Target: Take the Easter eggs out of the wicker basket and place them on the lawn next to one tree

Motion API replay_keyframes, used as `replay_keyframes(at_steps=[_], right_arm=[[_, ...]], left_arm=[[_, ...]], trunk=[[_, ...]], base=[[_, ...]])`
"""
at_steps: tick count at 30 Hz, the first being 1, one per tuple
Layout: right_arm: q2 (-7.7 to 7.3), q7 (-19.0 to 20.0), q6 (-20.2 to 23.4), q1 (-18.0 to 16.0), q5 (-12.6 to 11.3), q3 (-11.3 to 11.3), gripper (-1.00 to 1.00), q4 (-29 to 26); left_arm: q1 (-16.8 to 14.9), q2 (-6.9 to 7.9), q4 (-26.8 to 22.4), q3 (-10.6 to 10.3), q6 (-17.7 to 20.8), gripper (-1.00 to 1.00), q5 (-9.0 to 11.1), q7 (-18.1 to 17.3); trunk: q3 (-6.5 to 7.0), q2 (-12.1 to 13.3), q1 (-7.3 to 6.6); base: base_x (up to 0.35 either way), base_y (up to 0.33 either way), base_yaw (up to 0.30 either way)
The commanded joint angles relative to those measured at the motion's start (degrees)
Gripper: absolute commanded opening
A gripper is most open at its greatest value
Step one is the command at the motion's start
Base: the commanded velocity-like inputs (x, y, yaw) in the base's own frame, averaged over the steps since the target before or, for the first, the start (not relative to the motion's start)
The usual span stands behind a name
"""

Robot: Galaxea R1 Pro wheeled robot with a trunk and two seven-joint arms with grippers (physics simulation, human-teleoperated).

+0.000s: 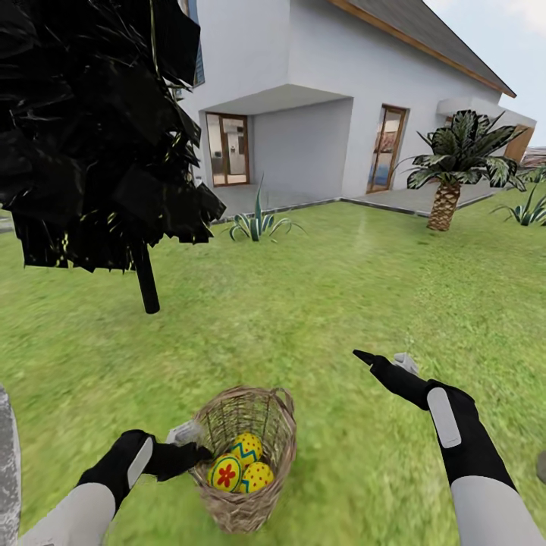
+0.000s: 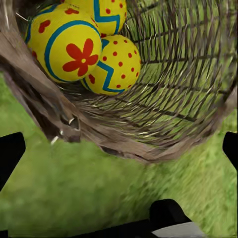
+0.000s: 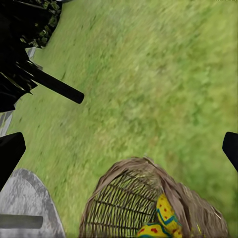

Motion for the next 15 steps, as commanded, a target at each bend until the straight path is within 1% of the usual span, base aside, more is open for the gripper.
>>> replay_keyframes(at_steps=[1,2,3,4,6,8,9,10,11,12,14,15], right_arm=[[0.02,0.14,0.33,-0.03,0.05,-0.10,1.00,0.00],[0.09,0.02,0.30,-0.02,0.05,-0.09,1.00,0.01],[0.15,-0.04,0.27,-0.02,0.08,-0.08,1.00,0.01],[0.64,-0.11,0.23,-0.02,0.15,-0.08,1.00,0.01],[1.25,-0.15,0.17,-0.03,0.27,-0.08,1.00,0.01],[1.39,-0.16,0.09,-0.05,0.31,-0.08,1.00,0.00],[1.41,-0.16,-0.25,-0.07,0.31,-0.08,1.00,0.01],[1.42,-0.16,-0.44,-0.06,0.31,-0.08,1.00,0.01],[1.43,-0.16,-0.60,-0.04,0.31,-0.08,1.00,0.01],[1.45,-0.16,-0.78,-0.03,0.31,-0.08,1.00,0.01],[1.45,-0.18,-0.87,-0.03,0.31,0.36,1.00,0.01],[1.44,-0.22,-0.93,-0.02,0.31,1.13,1.00,0.01]], left_arm=[[-0.01,1.61,-0.63,0.29,1.04,1.00,0.25,-4.71],[-0.01,3.43,-0.87,0.27,1.31,1.00,0.23,-9.81],[-0.01,4.65,-0.93,0.26,1.42,1.00,0.20,-13.53],[-0.01,6.05,-0.96,0.25,1.51,1.00,0.12,-17.69],[-0.01,7.50,-0.99,0.25,1.57,1.00,0.07,-21.35],[-0.01,8.63,-1.01,0.28,1.61,1.00,0.24,-22.43],[-0.01,9.40,-1.02,0.42,1.60,1.00,0.28,-23.91],[0.02,10.18,-1.01,0.88,1.59,1.00,0.24,-26.11],[0.05,11.54,-1.00,1.88,1.54,1.00,0.13,-29.89],[0.07,13.60,-0.99,3.07,1.46,1.00,0.07,-34.24],[0.07,15.89,-0.99,3.77,1.29,1.00,0.05,-38.54],[0.08,16.49,-0.99,3.89,1.19,1.00,0.06,-40.08]], trunk=[[0.13,0.39,-0.23],[0.31,0.79,-0.45],[0.49,1.19,-0.67],[0.66,1.60,-0.89],[1.02,2.40,-1.33],[1.38,3.20,-1.77],[1.56,3.60,-1.99],[1.74,4.00,-2.21],[1.92,4.40,-2.43],[2.10,4.80,-2.65],[2.46,5.61,-3.09],[2.64,6.01,-3.31]], base=[[0.000,0.000,0.000],[0.000,0.000,0.000],[0.000,0.000,0.000],[0.000,0.000,0.000],[0.000,0.000,0.000],[0.000,0.000,0.000],[0.000,0.000,0.000],[0.000,0.000,0.000],[0.000,0.000,0.000],[0.000,0.000,0.000],[0.000,0.000,0.000],[0.000,0.000,0.000]])
